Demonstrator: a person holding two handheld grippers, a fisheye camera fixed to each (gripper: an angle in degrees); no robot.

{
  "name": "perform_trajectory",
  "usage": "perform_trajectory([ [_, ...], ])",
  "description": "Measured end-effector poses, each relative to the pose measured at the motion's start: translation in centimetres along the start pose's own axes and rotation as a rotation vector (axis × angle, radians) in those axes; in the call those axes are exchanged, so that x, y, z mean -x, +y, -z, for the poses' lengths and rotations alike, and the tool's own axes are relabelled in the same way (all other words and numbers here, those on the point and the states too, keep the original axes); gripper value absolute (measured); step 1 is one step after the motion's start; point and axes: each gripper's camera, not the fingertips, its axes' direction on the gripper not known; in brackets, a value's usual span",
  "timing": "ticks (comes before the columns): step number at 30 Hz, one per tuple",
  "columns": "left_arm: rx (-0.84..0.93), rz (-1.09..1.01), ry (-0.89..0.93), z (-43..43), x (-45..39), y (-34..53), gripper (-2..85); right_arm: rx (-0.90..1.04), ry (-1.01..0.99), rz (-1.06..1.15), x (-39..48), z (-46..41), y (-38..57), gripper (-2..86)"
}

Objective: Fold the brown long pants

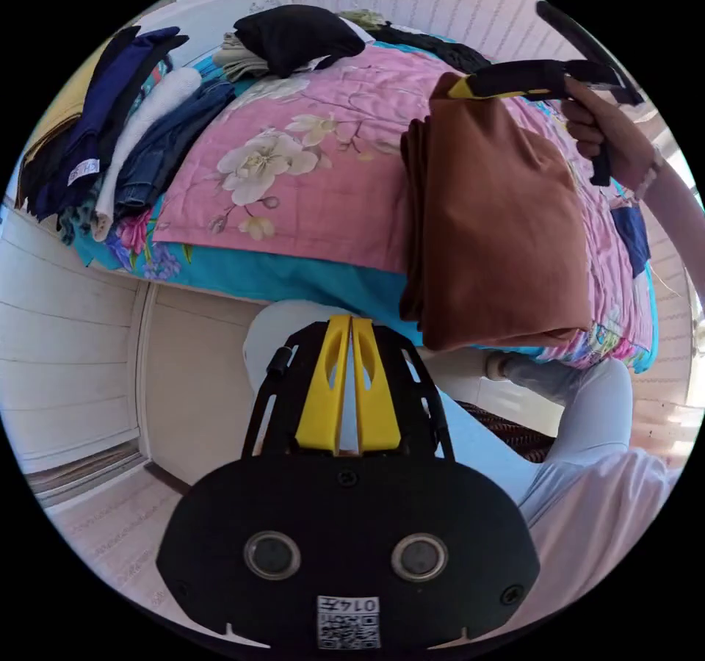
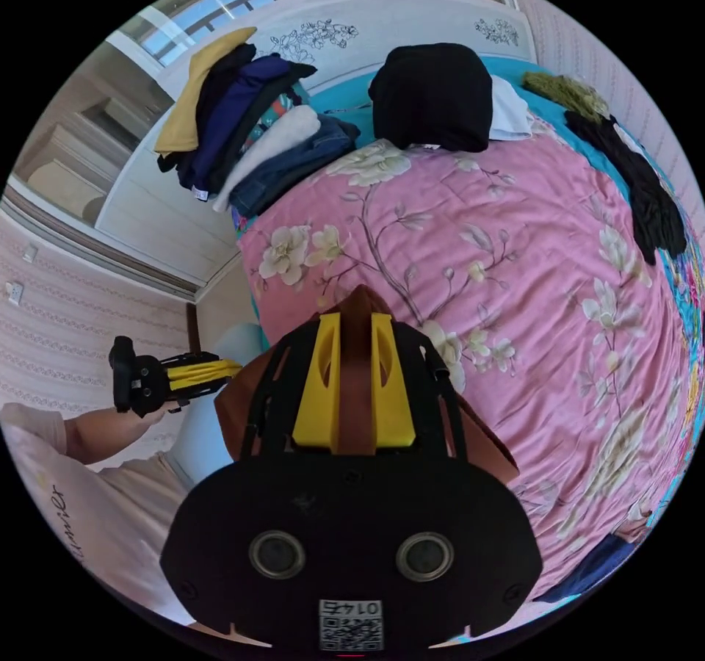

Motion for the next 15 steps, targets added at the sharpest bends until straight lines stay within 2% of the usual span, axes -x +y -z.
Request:
perform_trajectory([
  [3, -0.146, -0.043, 0.097, 2.8, -0.1, 1.5, -0.9, -0.121, -0.025, 0.006, -1.0, 3.9, 3.9, 5.2],
  [5, -0.252, -0.055, 0.25, 4.9, 0.3, 2.4, -1.0, -0.172, -0.045, -0.015, -1.8, 6.0, 8.3, 2.4],
  [8, -0.388, -0.147, 0.446, 6.9, -0.4, 2.8, -1.0, -0.133, -0.157, -0.054, -1.6, 5.2, 13.4, 0.5],
  [12, -0.344, -0.234, 0.433, 5.7, -3.6, 0.9, -1.0, 0.026, -0.205, -0.038, 1.7, 0.6, 16.2, -0.2],
  [15, -0.224, -0.187, 0.336, 2.4, -5.4, -1.4, -1.0, 0.089, -0.059, -0.03, 3.8, -2.8, 16.9, -0.4],
])
